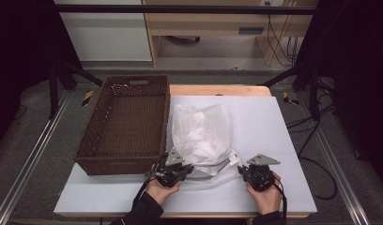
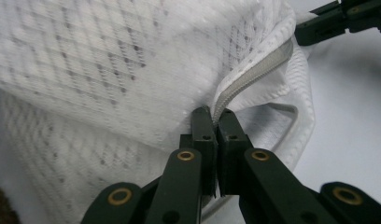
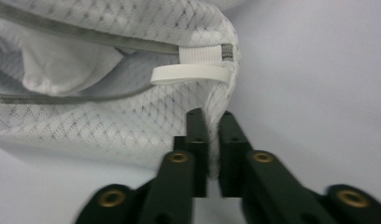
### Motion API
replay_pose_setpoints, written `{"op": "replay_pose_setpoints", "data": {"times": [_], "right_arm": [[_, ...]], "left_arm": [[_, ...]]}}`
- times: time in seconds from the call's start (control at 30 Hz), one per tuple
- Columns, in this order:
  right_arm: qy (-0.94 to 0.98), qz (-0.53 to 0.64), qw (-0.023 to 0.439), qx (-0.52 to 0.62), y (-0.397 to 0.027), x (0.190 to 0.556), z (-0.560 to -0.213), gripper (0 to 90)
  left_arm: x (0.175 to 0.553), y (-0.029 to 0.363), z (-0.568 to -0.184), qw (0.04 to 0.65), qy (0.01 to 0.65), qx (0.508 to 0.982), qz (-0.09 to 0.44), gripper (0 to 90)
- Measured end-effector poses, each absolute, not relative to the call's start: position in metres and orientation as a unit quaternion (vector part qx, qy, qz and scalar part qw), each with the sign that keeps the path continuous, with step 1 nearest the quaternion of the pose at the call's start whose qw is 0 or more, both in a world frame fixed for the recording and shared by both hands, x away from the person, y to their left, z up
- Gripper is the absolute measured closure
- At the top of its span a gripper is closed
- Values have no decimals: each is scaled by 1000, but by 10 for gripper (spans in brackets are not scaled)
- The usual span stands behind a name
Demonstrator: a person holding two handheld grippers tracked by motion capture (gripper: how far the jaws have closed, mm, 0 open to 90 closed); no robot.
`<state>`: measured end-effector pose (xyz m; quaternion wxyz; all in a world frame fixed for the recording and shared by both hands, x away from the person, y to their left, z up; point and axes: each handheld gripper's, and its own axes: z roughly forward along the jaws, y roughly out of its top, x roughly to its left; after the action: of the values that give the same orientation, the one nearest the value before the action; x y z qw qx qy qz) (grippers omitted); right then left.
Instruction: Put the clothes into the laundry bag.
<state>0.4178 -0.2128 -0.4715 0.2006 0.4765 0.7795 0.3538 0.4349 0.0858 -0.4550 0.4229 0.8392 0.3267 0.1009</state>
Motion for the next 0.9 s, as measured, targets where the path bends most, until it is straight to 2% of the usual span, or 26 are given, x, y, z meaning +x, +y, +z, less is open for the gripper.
{"op": "replay_pose_setpoints", "data": {"times": [0.03,0.07,0.13,0.23,0.3,0.37,0.4,0.47,0.5,0.63,0.73,0.8,0.9], "right_arm": [[775,363,215,470,-212,415,-472,663],[772,372,226,463,-210,413,-470,635],[764,407,240,439,-202,407,-461,597],[772,446,210,402,-180,402,-452,595],[789,438,178,392,-163,404,-456,623],[797,424,165,396,-150,413,-465,669],[797,423,162,400,-146,418,-470,711],[794,428,158,402,-136,429,-478,859],[784,441,154,409,-132,434,-480,885],[749,482,164,424,-115,454,-480,898],[728,474,190,457,-108,469,-487,899],[716,459,190,491,-110,474,-488,899],[702,444,222,510,-112,477,-487,895]], "left_arm": [[435,84,-456,421,326,841,100,876],[435,83,-457,421,325,841,98,875],[434,84,-456,423,325,840,98,875],[432,87,-452,431,325,836,101,876],[431,88,-447,437,323,833,102,877],[430,88,-444,442,319,832,102,878],[429,87,-442,445,317,831,102,879],[427,86,-438,452,311,830,99,880],[425,85,-436,457,307,829,97,881],[418,81,-431,461,293,833,92,883],[415,79,-432,459,287,836,88,884],[417,78,-436,453,287,841,79,884],[419,75,-446,436,289,849,74,883]]}}
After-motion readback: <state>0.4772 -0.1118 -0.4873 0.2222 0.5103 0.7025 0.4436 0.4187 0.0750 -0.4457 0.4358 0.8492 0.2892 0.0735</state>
